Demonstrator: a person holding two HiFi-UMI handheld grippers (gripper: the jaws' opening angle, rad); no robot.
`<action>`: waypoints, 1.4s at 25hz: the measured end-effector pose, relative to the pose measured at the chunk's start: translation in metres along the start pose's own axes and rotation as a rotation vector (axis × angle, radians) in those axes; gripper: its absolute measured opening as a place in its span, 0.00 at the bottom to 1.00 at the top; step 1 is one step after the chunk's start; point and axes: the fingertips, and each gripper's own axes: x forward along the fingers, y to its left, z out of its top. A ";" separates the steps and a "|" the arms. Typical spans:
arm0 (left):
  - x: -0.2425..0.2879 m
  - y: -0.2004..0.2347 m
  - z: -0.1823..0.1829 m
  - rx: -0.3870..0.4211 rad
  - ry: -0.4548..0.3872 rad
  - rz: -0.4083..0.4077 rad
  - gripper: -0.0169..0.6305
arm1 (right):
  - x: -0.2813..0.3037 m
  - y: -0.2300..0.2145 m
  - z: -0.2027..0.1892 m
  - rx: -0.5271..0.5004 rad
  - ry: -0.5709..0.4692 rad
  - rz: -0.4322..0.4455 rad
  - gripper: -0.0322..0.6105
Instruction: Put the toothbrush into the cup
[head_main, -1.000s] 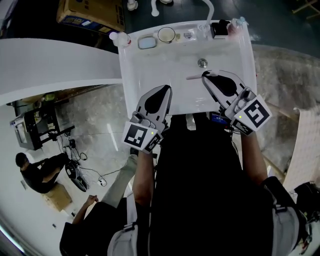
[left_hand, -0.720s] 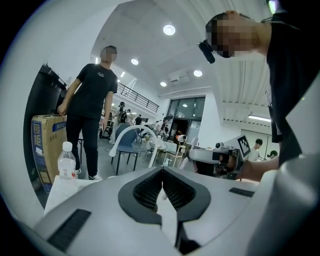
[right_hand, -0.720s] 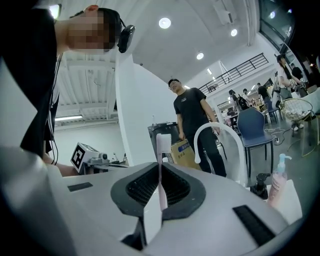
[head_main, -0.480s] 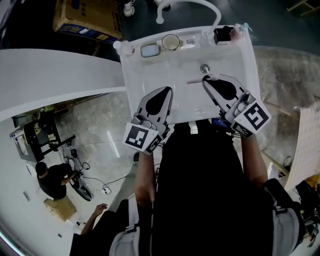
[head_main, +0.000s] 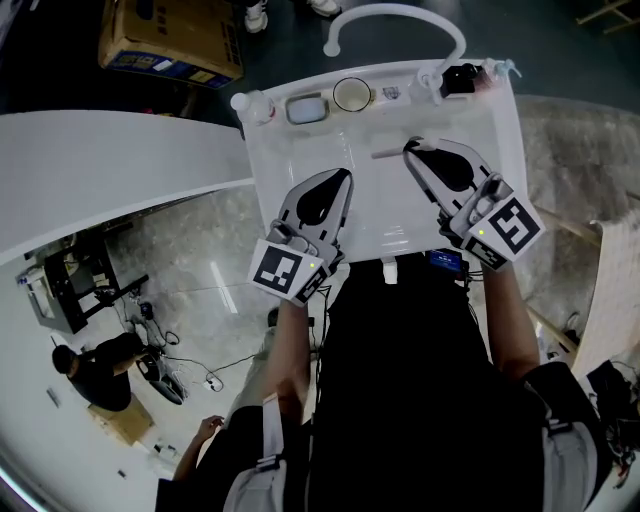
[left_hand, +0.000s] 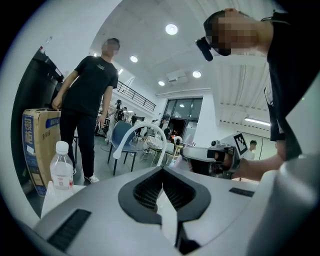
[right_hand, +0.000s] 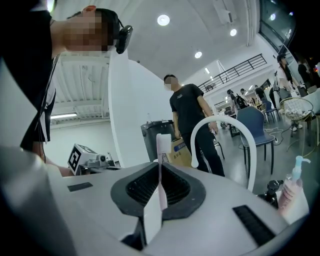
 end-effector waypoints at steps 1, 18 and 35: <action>0.003 0.003 -0.001 0.000 0.002 -0.003 0.05 | 0.005 -0.003 0.001 -0.001 -0.002 0.000 0.10; 0.052 0.049 -0.012 -0.004 0.037 -0.036 0.05 | 0.071 -0.067 0.010 -0.006 -0.039 -0.026 0.10; 0.057 0.057 -0.041 -0.036 0.071 -0.043 0.05 | 0.124 -0.108 -0.055 0.062 0.019 -0.076 0.10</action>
